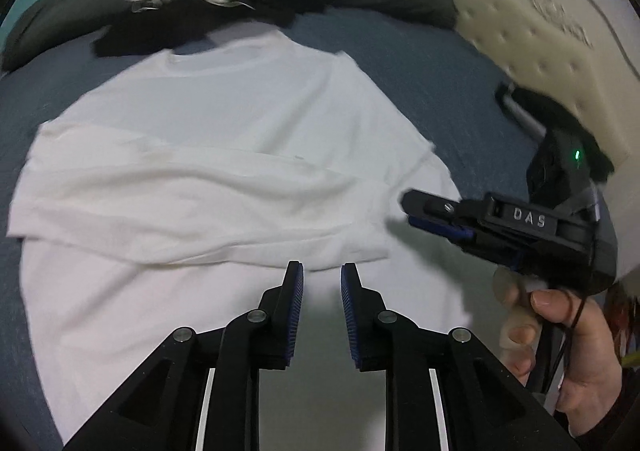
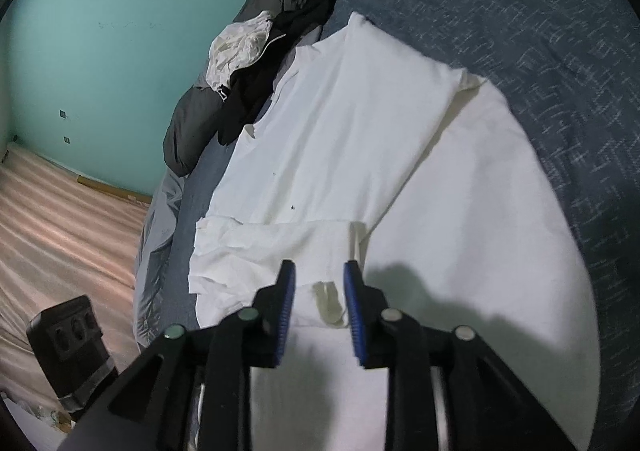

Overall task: Fold clothes
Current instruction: 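Open the left gripper to release the sleeve on the shirt body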

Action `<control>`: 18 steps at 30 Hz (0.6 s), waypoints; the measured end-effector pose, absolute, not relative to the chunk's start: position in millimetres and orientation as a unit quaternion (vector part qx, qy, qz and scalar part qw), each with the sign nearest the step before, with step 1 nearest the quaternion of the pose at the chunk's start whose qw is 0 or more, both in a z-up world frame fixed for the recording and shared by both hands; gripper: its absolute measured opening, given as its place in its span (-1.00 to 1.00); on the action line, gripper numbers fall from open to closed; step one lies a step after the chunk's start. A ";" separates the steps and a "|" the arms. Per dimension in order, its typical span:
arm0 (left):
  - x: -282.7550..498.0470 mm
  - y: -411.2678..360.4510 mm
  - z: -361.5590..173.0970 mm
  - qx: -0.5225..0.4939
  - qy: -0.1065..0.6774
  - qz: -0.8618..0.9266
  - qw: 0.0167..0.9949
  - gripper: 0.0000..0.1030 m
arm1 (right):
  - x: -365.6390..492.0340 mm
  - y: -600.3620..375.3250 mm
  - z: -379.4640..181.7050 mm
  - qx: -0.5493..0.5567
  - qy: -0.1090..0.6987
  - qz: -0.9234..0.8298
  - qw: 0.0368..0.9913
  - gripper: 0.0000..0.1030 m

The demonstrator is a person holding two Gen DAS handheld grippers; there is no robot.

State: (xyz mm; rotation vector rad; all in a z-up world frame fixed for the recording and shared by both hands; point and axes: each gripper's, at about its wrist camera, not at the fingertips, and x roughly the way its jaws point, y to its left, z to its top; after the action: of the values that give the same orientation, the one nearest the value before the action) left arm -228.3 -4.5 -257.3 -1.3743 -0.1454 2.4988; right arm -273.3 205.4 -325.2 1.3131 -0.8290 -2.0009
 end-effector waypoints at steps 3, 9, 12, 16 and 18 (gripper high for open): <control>-223.5 -34.6 -260.9 -0.466 -0.073 0.874 0.115 -0.58 | -274.9 202.2 -327.9 0.500 -0.304 -0.755 0.295 -0.29; -218.0 -89.8 -286.8 -0.467 -0.127 0.872 0.073 -0.58 | -276.9 198.6 -339.4 0.519 -0.295 -0.753 0.277 -0.23; -215.3 -105.7 -291.7 -0.465 -0.149 0.870 0.067 -0.58 | -277.6 196.8 -341.3 0.517 -0.293 -0.755 0.277 -0.23; -213.7 -116.7 -289.2 -0.457 -0.162 0.872 0.070 -0.58 | -283.7 191.8 -342.2 0.512 -0.280 -0.765 0.273 -0.23; -212.6 -122.2 -287.0 -0.452 -0.164 0.874 0.068 -0.58 | -283.7 187.5 -340.8 0.509 -0.267 -0.771 0.274 -0.25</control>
State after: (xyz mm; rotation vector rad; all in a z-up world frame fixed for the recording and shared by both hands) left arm -212.6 -122.2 -287.0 -1.3628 -0.4947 2.6319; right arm -283.7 187.5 -340.8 1.3681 -0.7170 -2.0749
